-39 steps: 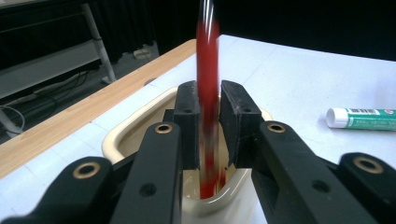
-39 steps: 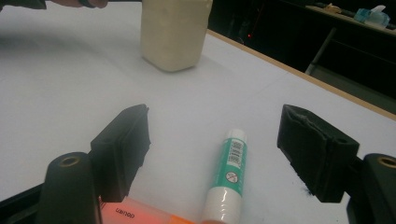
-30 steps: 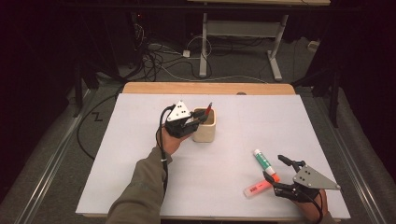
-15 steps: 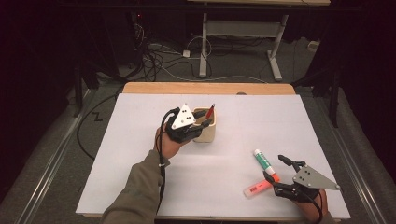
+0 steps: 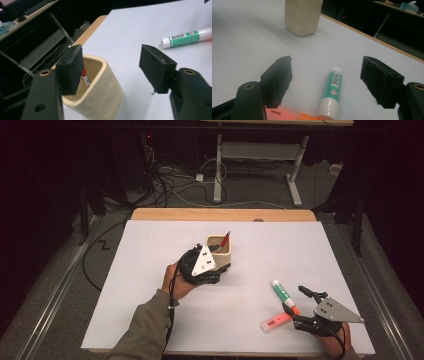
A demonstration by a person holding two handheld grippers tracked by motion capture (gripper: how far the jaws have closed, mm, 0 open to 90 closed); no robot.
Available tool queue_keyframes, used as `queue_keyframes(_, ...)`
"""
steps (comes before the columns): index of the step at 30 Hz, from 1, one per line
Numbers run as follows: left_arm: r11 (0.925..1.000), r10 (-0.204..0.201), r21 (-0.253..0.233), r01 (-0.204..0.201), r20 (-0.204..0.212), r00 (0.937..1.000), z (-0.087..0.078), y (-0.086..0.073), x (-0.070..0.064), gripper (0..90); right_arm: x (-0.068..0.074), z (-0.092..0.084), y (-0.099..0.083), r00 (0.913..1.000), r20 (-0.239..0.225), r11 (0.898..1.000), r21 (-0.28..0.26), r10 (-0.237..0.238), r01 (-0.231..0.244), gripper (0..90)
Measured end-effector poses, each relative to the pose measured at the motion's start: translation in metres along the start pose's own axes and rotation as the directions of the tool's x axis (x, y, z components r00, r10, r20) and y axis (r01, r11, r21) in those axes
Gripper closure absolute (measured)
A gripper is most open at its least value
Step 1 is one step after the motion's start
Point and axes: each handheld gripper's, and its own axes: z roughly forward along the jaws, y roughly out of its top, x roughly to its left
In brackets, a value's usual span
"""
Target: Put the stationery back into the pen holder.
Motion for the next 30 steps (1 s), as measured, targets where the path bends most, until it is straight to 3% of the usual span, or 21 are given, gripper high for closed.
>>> queue_keyframes(4,1.0,-0.006,-0.007,0.006,-0.031,0.9995,-0.006,-0.006,-0.005,22.3,0.0,0.001,-0.001,1.0,0.002,1.0,0.005,-0.002,0.002,25.4)
queue_keyframes(15,0.9995,0.022,-0.02,-0.023,-0.068,0.9975,-0.029,-0.027,-0.027,21.2,0.0,0.001,-0.001,1.0,0.004,1.0,0.009,-0.007,0.007,25.5)
queue_keyframes(23,0.999,0.031,-0.028,-0.034,-0.089,0.9956,-0.041,-0.044,-0.034,20.9,0.0,0.0,0.0,1.0,0.001,1.0,0.007,-0.008,0.008,25.6)
queue_keyframes(30,0.9997,0.016,-0.016,-0.018,-0.091,0.9957,-0.051,-0.065,-0.037,20.9,0.002,0.001,0.001,0.9998,-0.009,1.0,0.01,-0.016,0.016,25.6)
